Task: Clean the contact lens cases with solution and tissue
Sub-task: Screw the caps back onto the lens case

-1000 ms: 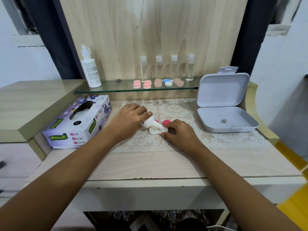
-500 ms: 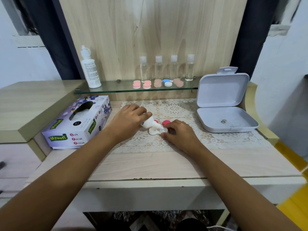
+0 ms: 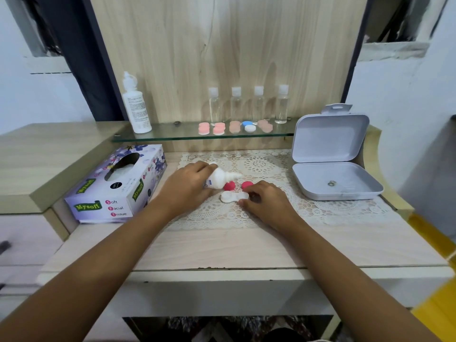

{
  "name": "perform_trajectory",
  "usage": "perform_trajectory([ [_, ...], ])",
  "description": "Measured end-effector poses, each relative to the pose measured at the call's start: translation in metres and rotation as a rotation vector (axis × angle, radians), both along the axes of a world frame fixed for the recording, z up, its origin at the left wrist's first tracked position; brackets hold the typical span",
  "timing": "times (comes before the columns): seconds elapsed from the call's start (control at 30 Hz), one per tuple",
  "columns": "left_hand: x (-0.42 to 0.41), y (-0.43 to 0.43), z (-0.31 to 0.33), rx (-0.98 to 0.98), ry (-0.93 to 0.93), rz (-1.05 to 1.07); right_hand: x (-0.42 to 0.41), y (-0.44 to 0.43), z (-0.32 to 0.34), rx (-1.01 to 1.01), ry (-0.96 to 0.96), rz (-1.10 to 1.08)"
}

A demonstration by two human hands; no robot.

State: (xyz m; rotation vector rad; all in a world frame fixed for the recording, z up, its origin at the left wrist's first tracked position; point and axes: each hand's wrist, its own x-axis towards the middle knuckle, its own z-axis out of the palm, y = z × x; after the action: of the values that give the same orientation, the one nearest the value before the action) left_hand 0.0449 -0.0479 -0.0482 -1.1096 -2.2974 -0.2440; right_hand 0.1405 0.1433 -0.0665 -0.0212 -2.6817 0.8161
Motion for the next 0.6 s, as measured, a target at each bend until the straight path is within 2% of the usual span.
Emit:
perform_trajectory([
  [0.1,0.001,0.002,0.001,0.237,-0.217,0.1,0.0,0.0,0.0,0.004,0.001,0.002],
  [0.33,0.002,0.014,0.008,0.787,-0.655,0.154,0.001,0.0,-0.001,0.001,0.009,0.004],
  [0.47,-0.005,0.017,0.0,0.931,-0.749,0.212,0.001,0.0,-0.001,-0.001,0.02,0.004],
  [0.6,-0.008,0.017,-0.001,0.965,-0.797,0.212,0.001,0.0,-0.001,0.002,0.022,0.005],
])
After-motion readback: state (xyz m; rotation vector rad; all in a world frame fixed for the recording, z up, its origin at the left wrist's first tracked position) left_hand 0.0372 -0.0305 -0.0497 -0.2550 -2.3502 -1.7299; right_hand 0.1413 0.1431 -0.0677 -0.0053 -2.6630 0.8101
